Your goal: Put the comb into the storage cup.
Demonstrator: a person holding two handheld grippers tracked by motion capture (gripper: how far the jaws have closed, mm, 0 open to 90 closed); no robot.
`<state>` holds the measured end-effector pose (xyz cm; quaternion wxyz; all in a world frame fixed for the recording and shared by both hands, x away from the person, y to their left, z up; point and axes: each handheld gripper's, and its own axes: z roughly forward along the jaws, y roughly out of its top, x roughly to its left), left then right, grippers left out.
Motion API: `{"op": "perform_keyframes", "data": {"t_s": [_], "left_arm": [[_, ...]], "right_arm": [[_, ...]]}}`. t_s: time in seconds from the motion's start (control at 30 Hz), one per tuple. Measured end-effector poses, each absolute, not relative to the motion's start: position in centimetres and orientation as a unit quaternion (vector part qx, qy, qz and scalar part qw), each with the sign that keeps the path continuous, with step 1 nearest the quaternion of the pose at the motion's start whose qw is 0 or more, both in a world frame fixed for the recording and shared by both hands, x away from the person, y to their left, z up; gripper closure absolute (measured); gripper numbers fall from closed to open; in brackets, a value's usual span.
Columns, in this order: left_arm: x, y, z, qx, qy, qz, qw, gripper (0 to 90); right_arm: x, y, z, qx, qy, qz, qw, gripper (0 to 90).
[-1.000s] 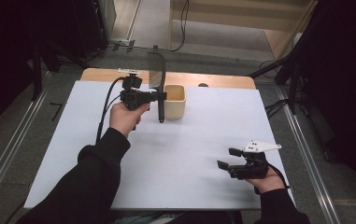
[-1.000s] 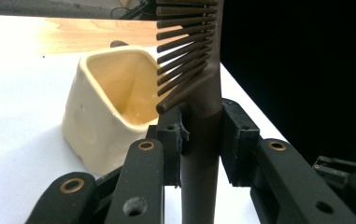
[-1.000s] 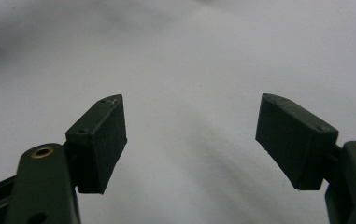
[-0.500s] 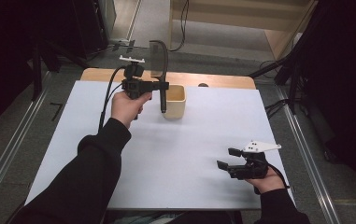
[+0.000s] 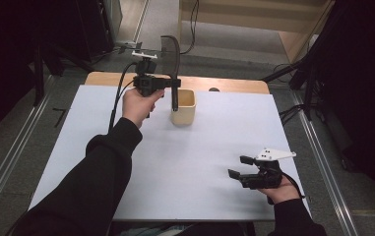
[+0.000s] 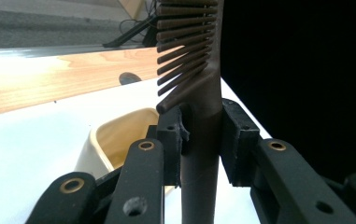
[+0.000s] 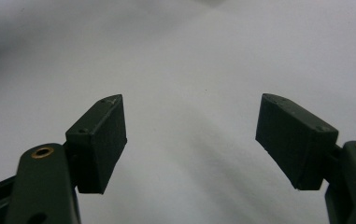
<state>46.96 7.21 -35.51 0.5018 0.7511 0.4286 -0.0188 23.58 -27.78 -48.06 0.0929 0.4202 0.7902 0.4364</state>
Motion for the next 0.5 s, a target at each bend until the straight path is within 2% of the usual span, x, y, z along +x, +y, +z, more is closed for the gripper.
{"op": "perform_keyframes", "data": {"t_s": [0.5], "left_arm": [[48.8,7.1,-35.8,0.74,0.437,-0.003,0.511,72.4]], "right_arm": [[23.6,-27.7,-48.0,0.42,0.79,0.437,0.091,22.8]]}}
